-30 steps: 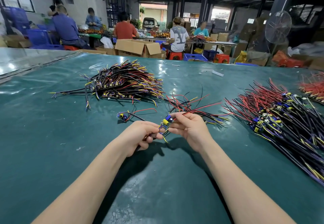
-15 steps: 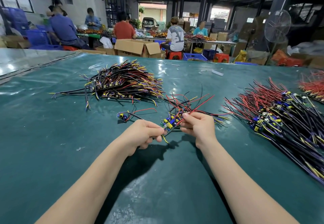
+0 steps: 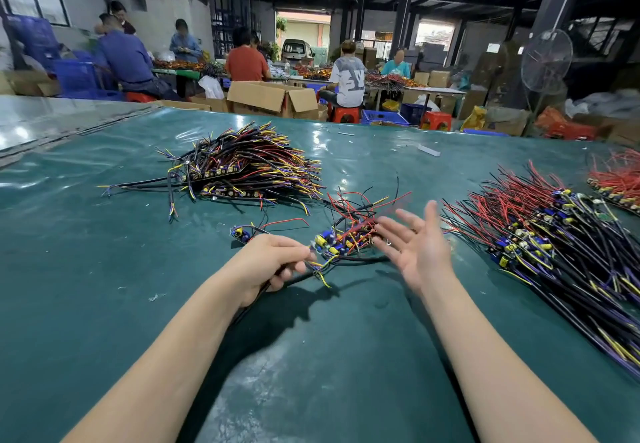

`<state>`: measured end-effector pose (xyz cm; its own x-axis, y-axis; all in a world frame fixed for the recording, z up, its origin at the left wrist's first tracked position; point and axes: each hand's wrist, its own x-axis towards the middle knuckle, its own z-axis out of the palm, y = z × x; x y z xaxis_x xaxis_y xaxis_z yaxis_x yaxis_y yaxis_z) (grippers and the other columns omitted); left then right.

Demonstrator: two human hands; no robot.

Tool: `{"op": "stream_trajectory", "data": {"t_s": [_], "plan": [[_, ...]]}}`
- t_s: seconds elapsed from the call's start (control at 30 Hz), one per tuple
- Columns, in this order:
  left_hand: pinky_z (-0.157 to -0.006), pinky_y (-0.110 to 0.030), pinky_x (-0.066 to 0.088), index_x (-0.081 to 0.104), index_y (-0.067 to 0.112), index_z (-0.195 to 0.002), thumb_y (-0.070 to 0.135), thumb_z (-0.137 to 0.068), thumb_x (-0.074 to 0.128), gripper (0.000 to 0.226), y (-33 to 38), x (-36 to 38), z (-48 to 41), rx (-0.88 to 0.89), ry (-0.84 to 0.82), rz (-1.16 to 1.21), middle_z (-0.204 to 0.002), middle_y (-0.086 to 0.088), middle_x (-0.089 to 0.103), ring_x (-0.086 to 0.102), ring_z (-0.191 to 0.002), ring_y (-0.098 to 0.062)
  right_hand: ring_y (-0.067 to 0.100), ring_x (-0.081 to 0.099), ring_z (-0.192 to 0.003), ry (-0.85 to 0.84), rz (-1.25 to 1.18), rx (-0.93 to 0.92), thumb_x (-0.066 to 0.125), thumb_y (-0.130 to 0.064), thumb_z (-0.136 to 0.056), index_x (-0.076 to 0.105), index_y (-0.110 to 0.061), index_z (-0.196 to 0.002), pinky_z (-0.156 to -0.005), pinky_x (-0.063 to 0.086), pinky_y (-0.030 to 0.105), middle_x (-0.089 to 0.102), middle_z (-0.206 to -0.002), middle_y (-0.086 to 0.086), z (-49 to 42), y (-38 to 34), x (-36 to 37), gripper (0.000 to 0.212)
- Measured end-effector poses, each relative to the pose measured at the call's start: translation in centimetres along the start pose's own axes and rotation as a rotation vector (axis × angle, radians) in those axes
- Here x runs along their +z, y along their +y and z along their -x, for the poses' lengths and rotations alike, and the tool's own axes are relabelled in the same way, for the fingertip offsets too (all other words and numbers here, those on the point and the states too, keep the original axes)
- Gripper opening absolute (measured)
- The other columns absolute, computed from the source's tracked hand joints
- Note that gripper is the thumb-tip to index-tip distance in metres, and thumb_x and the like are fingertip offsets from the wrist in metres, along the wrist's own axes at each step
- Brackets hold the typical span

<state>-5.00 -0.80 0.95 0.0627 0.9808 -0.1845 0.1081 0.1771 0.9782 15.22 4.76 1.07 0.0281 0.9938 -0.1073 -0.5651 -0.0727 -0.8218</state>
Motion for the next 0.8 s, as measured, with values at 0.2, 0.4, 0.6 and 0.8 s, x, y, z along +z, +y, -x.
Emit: {"op": "stream_trajectory", "data": {"t_s": [0.2, 0.4, 0.6, 0.8], "plan": [[-0.032, -0.008, 0.021, 0.064, 0.012, -0.073, 0.011, -0.092, 0.052, 0.022, -0.1, 1.0, 0.0, 0.016, -0.018, 0.026, -0.046, 0.009, 0.054, 0.034, -0.034, 0.001, 0.011, 0.054, -0.059, -0.442, 0.586, 0.140, 0.060, -0.016, -0.087, 0.058, -0.012, -0.073, -0.055, 0.047, 0.018, 0.063, -0.062, -0.002, 2.6, 3.6, 3.0, 0.014], [-0.029, -0.008, 0.020, 0.069, 0.007, -0.070, 0.016, -0.095, 0.043, 0.037, 0.2, 0.8, -0.1, -0.196, -0.167, 0.314, -0.048, 0.005, 0.051, 0.032, -0.032, 0.001, 0.003, 0.041, -0.039, -0.397, 0.519, -0.010, 0.056, -0.007, -0.088, 0.052, -0.011, -0.063, -0.045, 0.037, 0.014, 0.053, -0.045, -0.009, 2.4, 3.2, 2.9, 0.026], [-0.029, -0.007, 0.021, 0.064, 0.005, -0.073, 0.014, -0.094, 0.048, 0.028, 0.4, 0.9, 0.2, -0.188, -0.154, 0.273, -0.047, 0.004, 0.053, 0.033, -0.030, 0.001, 0.004, 0.049, -0.040, -0.407, 0.414, -0.027, 0.055, -0.002, -0.088, 0.053, -0.003, -0.068, -0.044, 0.044, 0.015, 0.054, -0.045, -0.005, 2.5, 3.4, 3.2, 0.021], [-0.030, -0.008, 0.020, 0.063, 0.007, -0.076, 0.015, -0.093, 0.051, 0.022, 0.0, 0.9, 0.1, -0.194, -0.131, 0.091, -0.048, 0.006, 0.055, 0.034, -0.032, 0.000, 0.012, 0.059, -0.043, -0.408, 0.465, -0.019, 0.058, -0.006, -0.087, 0.054, -0.002, -0.072, -0.050, 0.053, 0.022, 0.058, -0.051, 0.002, 2.8, 3.6, 3.1, 0.016]]}}
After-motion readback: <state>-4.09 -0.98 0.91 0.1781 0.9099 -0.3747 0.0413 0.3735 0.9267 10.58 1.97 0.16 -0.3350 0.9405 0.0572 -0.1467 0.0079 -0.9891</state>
